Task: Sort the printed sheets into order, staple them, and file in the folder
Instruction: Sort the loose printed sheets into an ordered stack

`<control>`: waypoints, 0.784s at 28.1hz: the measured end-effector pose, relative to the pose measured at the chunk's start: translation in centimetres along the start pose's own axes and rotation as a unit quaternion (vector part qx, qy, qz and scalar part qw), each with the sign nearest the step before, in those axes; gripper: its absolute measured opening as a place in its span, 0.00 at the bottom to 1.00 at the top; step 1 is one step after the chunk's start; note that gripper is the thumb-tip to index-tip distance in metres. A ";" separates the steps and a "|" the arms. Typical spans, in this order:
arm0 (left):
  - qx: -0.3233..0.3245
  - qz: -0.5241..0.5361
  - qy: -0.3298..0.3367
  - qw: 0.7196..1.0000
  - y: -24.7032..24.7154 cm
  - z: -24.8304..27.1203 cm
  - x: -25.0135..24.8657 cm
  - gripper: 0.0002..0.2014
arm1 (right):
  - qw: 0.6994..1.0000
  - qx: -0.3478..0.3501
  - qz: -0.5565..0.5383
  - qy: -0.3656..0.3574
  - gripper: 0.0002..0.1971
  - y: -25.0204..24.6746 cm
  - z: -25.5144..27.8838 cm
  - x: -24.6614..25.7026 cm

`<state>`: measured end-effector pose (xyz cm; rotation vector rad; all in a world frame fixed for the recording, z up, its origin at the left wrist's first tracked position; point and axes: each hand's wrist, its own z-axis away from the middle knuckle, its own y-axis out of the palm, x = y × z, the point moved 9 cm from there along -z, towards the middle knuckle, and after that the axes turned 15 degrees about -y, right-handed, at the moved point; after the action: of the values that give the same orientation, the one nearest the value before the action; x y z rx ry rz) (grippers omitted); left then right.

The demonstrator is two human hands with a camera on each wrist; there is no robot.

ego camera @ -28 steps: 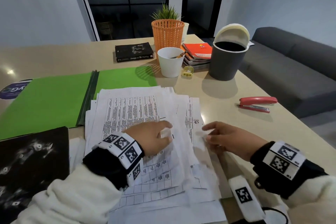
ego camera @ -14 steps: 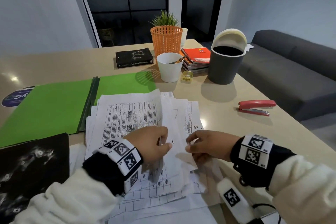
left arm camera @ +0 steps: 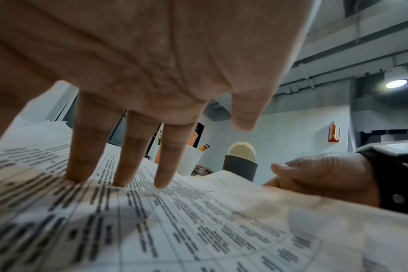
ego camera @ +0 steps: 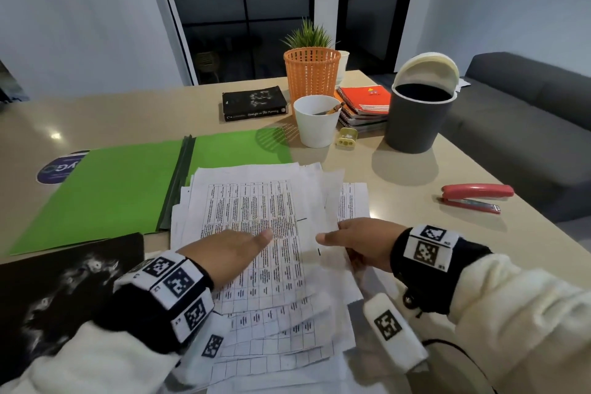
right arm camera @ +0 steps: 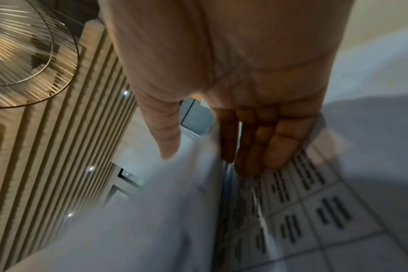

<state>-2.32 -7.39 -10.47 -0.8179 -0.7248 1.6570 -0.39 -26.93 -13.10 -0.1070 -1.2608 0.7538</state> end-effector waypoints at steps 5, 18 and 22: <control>-0.041 -0.021 -0.007 0.999 0.1 0.0 -0.1 0.34 | 0.997 0.002 0.067 -0.033 0.19 0.5 -0.4 1.4; -0.018 0.018 0.101 0.995 0.6 1.3 -6.3 0.45 | 0.996 -0.005 -0.081 -0.029 0.30 0.4 1.6 -3.3; -0.063 -0.029 0.101 0.992 1.7 1.8 -8.3 0.45 | 0.997 0.004 -0.071 -0.032 0.25 0.5 2.9 -1.5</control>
<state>-3.30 -15.94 -9.58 -1.0298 -0.7090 1.4625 -3.32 -28.36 -13.64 0.0123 -1.3114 0.6439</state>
